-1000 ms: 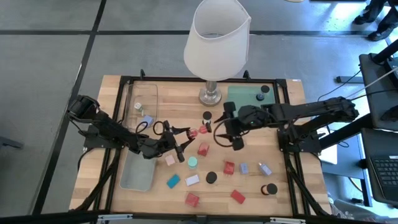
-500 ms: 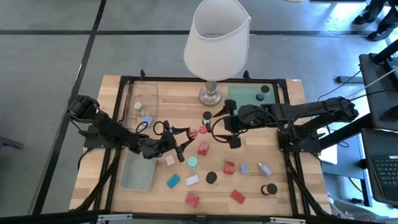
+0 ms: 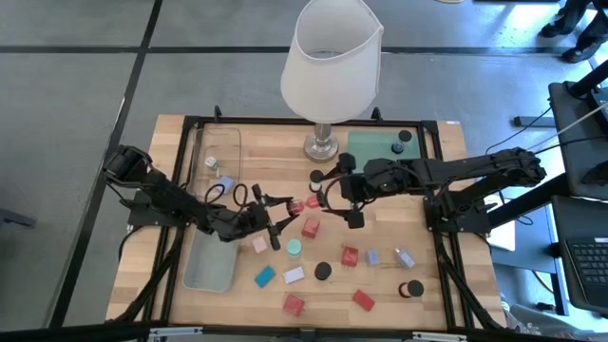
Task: Pick & Place Office items
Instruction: Put the red hourglass into the green bin
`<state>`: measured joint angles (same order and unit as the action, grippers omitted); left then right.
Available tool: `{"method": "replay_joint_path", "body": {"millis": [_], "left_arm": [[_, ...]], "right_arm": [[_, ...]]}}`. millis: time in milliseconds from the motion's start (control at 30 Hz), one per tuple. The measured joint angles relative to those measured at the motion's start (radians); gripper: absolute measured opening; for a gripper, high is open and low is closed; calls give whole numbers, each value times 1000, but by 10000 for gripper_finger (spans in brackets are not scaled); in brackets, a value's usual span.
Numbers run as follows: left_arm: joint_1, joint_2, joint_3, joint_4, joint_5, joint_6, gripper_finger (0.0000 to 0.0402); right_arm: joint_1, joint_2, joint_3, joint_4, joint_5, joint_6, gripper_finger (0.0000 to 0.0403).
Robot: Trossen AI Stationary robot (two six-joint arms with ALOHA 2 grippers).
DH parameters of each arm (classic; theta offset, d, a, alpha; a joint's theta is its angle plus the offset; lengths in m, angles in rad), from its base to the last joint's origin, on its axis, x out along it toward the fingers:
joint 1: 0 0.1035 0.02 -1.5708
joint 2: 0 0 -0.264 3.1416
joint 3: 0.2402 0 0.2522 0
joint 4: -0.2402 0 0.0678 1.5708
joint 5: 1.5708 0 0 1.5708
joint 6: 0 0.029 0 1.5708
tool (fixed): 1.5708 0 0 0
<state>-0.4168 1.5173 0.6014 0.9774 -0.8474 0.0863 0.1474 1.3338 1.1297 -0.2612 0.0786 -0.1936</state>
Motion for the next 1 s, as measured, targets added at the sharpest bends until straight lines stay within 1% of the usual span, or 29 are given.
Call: {"method": "replay_joint_path", "body": {"millis": [200, 433, 567, 733, 1000], "left_arm": [[0, 0, 0, 65, 34, 67, 210], [0, 0, 0, 76, 57, 70, 210], [0, 0, 0, 79, 57, 72, 210], [2, 0, 0, 109, 57, 104, 210], [2, 0, 0, 112, 57, 119, 210]], "right_arm": [[0, 3, 0, -3, -16, 2, 389], [0, 3, 0, 33, -17, 0, 388], [0, 3, 0, 42, -44, 0, 386], [0, 3, 0, 50, -69, -1, 369], [0, 3, 0, 91, -69, -1, 326]]}}
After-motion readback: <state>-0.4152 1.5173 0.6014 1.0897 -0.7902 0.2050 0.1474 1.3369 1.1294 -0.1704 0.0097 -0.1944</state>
